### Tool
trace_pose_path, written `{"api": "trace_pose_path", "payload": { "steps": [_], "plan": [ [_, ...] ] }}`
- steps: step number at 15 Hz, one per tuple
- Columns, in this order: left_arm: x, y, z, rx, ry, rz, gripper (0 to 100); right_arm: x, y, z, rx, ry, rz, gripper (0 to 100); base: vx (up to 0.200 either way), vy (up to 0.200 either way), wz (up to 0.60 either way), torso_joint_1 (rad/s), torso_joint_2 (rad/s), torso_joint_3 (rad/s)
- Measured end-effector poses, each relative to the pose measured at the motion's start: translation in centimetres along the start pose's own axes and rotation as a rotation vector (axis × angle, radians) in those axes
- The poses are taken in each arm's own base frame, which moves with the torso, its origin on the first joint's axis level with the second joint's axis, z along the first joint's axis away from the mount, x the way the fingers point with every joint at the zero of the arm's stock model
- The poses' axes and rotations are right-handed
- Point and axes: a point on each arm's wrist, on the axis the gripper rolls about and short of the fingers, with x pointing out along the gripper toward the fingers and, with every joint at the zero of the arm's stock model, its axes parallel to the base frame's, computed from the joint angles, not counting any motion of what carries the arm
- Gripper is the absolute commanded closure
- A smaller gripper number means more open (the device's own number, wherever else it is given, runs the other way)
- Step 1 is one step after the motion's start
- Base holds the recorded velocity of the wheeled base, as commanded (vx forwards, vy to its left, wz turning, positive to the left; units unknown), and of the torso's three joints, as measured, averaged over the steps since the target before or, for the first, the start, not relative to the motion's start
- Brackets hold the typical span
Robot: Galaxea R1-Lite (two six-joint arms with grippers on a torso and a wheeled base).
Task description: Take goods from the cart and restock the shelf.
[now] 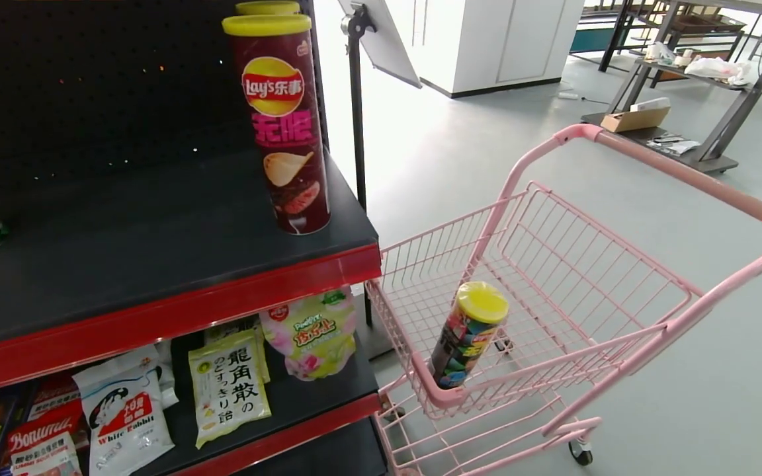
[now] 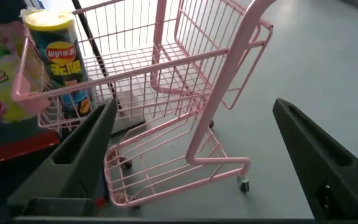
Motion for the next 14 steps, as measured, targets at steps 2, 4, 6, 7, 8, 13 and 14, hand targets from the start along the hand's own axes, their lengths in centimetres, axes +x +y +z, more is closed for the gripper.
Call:
{"api": "trace_pose_path", "payload": {
  "steps": [2,4,6,7,8,13,14],
  "plan": [
    [0.0,0.0,0.0,0.000,0.000,0.000,0,0.0,0.0,0.0,0.000,0.000,0.000,0,0.000,0.000,0.00,-0.144,0.52,0.381],
    [0.0,0.0,0.0,0.000,0.001,0.000,0,0.0,0.0,0.0,0.000,0.000,0.000,0,0.000,0.000,0.00,-0.122,0.50,0.374],
    [0.0,0.0,0.0,0.000,0.000,0.000,0,0.0,0.0,0.0,-0.001,0.000,0.000,0,0.000,0.000,0.00,-0.103,0.49,0.386],
    [0.0,0.0,0.0,0.000,0.002,0.000,0,0.0,0.0,0.0,-0.002,0.002,0.000,0,0.000,0.000,0.00,-0.051,0.32,0.251],
    [0.0,0.0,0.0,0.000,0.001,-0.001,0,0.0,0.0,0.0,-0.003,0.000,0.001,0,0.000,0.000,0.00,-0.041,0.19,0.144],
    [0.0,0.0,0.0,0.000,0.000,0.000,0,-0.2,0.0,0.9,0.002,-0.029,0.010,0,0.000,0.000,0.00,-0.007,0.03,0.027],
    [0.0,0.0,0.0,0.000,0.000,0.000,0,-0.4,0.0,2.2,0.026,-0.054,0.013,0,0.000,0.000,0.00,0.000,0.00,0.000]
  ]
}}
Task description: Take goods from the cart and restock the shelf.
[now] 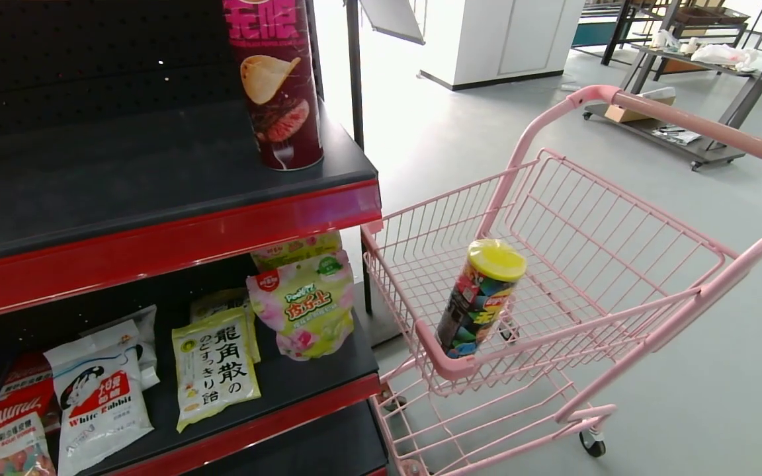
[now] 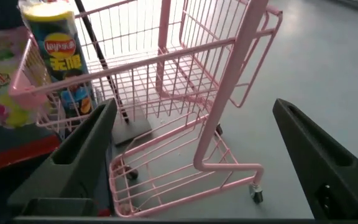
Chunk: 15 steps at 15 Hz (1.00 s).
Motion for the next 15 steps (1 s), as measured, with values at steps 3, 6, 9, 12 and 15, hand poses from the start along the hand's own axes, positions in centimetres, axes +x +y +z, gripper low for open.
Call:
{"api": "trace_pose_path", "payload": {
  "steps": [3,6,9,12,15],
  "plan": [
    [0.0,0.0,0.0,0.001,0.000,0.000,0,1.1,0.3,6.2,0.067,-0.002,0.089,0,0.000,0.000,0.00,0.000,0.00,0.000],
    [0.0,0.0,0.0,0.002,0.000,0.012,0,6.9,1.3,11.2,0.072,0.101,0.277,0,0.000,0.000,0.00,0.000,0.00,0.000],
    [0.0,0.0,0.0,0.003,0.000,0.014,0,14.1,3.5,12.0,0.071,0.209,0.501,0,0.000,0.000,0.00,0.000,0.00,0.000],
    [0.0,0.0,0.0,0.003,0.000,0.015,0,19.1,6.0,10.4,0.064,0.296,0.652,0,0.000,0.000,0.00,0.000,0.00,0.000],
    [0.0,0.0,0.0,0.003,0.000,0.015,0,22.1,8.1,8.5,0.056,0.326,0.725,0,0.000,0.000,0.00,0.000,0.00,0.000]
  ]
}}
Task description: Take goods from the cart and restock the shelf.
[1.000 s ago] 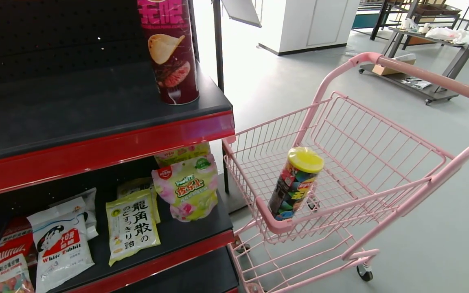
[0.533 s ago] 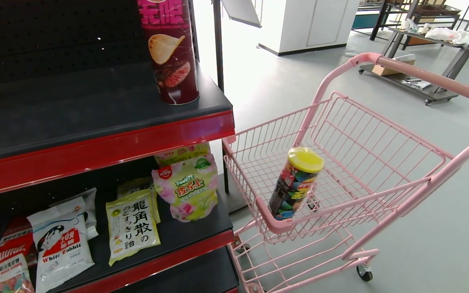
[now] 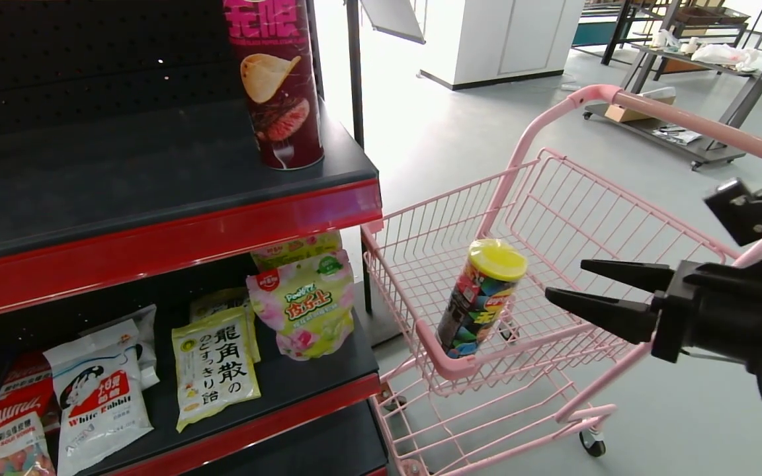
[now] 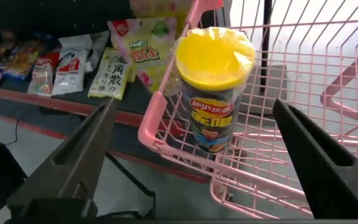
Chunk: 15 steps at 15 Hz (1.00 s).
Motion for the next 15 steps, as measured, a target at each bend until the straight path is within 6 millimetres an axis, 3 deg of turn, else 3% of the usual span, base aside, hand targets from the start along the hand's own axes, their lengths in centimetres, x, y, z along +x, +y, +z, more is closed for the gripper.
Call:
{"api": "trace_pose_path", "payload": {
  "steps": [5,15],
  "plan": [
    [0.0,0.0,0.0,0.004,-0.001,0.000,0,2.9,-0.6,-1.8,0.009,0.086,0.021,0,0.000,0.000,0.00,0.000,0.00,0.000],
    [0.0,0.0,0.0,0.004,-0.001,0.000,0,8.2,-2.7,-4.0,-0.010,0.081,0.020,0,0.000,0.000,0.00,0.000,0.00,0.000]
  ]
}}
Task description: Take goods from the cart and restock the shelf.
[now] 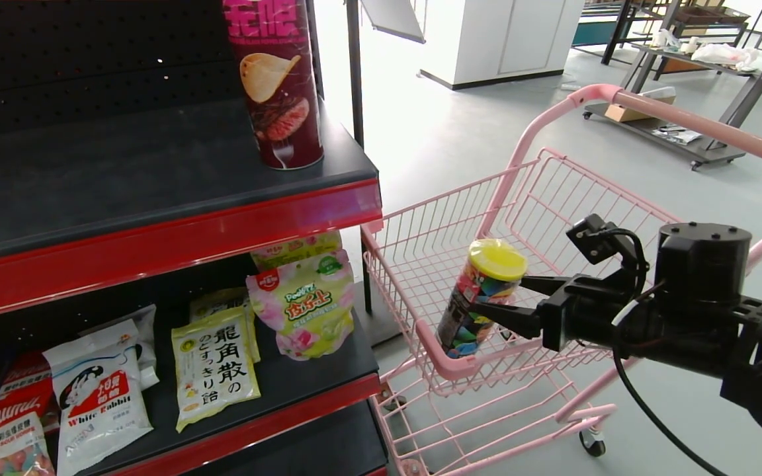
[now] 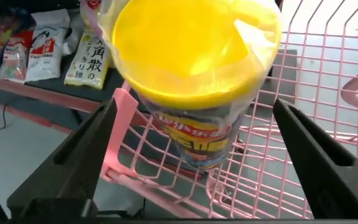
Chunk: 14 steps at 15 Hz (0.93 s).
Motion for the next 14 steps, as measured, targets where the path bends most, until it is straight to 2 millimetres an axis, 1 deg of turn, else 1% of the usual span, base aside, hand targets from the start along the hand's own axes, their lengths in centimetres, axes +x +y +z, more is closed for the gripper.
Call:
{"api": "trace_pose_path", "payload": {
  "steps": [3,7,8,12,14],
  "plan": [
    [0.0,0.0,0.0,0.000,0.000,0.000,0,2.0,-0.2,-0.6,-0.004,-0.002,0.017,0,0.000,0.000,0.00,0.000,0.00,0.000],
    [0.0,0.0,0.0,0.000,0.000,0.000,0,4.2,-0.8,-0.6,0.033,0.003,0.016,0,0.000,0.000,0.00,0.000,0.00,0.000],
    [0.0,0.0,0.0,0.000,0.000,0.000,0,4.6,-1.0,-0.5,0.052,-0.001,0.001,100,0.000,0.000,0.00,0.000,0.00,0.000],
    [0.0,0.0,0.0,0.000,0.000,0.000,0,5.7,-0.7,-0.4,0.085,-0.005,0.003,100,0.000,0.000,0.00,0.000,0.00,0.000],
    [0.0,0.0,0.0,0.000,0.000,0.000,0,6.0,-0.8,-0.3,0.080,-0.021,-0.031,100,0.000,0.000,0.00,0.000,0.00,0.000]
  ]
}}
